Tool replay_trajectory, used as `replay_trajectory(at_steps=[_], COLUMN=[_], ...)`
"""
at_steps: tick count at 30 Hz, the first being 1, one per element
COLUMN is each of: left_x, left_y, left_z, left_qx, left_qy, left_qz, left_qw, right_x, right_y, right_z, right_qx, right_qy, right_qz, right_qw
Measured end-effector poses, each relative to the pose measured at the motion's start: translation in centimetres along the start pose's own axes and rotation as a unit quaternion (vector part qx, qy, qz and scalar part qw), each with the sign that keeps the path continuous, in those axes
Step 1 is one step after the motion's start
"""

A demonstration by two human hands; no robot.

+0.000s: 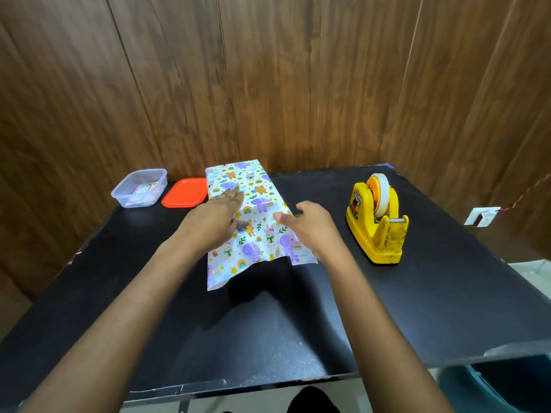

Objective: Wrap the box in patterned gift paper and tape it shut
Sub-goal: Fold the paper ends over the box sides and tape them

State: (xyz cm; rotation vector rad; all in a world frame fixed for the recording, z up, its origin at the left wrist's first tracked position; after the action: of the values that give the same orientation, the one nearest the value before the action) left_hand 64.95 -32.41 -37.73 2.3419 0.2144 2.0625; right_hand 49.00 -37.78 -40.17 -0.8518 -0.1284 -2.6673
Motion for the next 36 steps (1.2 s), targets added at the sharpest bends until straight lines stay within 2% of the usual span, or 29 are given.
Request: replay_trajectory(at_steps=[5,7,11,13,17,19,21,27,29,31,33,34,35,36], left_x=[-0.1,0.1,-0.1,-0.2,-0.1,-0.1,-0.2,-0.6,-0.4,0.4,0.3,-0.7,-2.0,-3.4], left_y=[0.0,0.0,-0.4,-0.4,-0.2,-0.3,-0.6,-0.5,-1.0,-2.5,-5.2,-6.5,-7.5,-8.6], left_z=[0.0,0.0,-0.2,-0.1,-0.1,0.2,0.7,0.9,0.8,1.7,3.1,3.4,3.0,1.9], left_qx=[-0.007,-0.013,-0.019,-0.018,-0.017,-0.018,-0.015,-0.005,0.007,0.061,0.142,0.170,0.179,0.173], left_qy=[0.002,-0.006,-0.021,-0.016,-0.016,-0.020,-0.024,0.014,-0.054,-0.226,-0.382,-0.456,-0.534,-0.576], left_qz=[-0.010,-0.024,-0.027,-0.029,-0.013,0.013,0.033,0.013,0.020,-0.057,-0.168,-0.172,-0.142,-0.097], left_qw=[1.000,1.000,0.999,0.999,1.000,1.000,0.999,1.000,0.998,0.971,0.898,0.856,0.814,0.793], right_x=[0.0,0.0,-0.2,-0.3,-2.7,-3.7,-3.8,-3.3,-3.3,-3.2,-3.2,-3.2,-3.1,-3.2], right_y=[1.7,1.9,2.4,2.4,2.2,2.6,3.1,4.1,4.2,4.3,4.4,4.4,4.3,4.2], right_z=[-0.4,1.0,2.7,3.5,6.2,6.5,6.4,6.3,6.3,6.1,5.7,5.7,5.6,5.7], right_qx=[0.001,0.025,0.021,0.050,0.187,0.219,0.233,0.256,0.259,0.259,0.257,0.256,0.254,0.253], right_qy=[-0.033,-0.086,-0.196,-0.269,-0.387,-0.443,-0.472,-0.477,-0.473,-0.458,-0.434,-0.422,-0.412,-0.406], right_qz=[-0.027,-0.026,0.006,0.017,0.064,0.097,0.114,0.116,0.112,0.120,0.131,0.135,0.138,0.141], right_qw=[0.999,0.996,0.980,0.962,0.901,0.864,0.842,0.833,0.835,0.842,0.854,0.859,0.864,0.867])
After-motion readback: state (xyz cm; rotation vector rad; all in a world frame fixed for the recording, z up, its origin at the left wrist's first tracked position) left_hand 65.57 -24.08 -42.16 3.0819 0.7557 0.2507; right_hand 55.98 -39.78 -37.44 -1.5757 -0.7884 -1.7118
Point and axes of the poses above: each hand's wrist, its own y-axis towards the middle knuckle, its own x-axis out of the back of the hand, z = x × y, the point moved 6 cm from there along y, towards the middle knuckle, and after that the axes turned 4 degrees about -y, right-handed, at the moved point
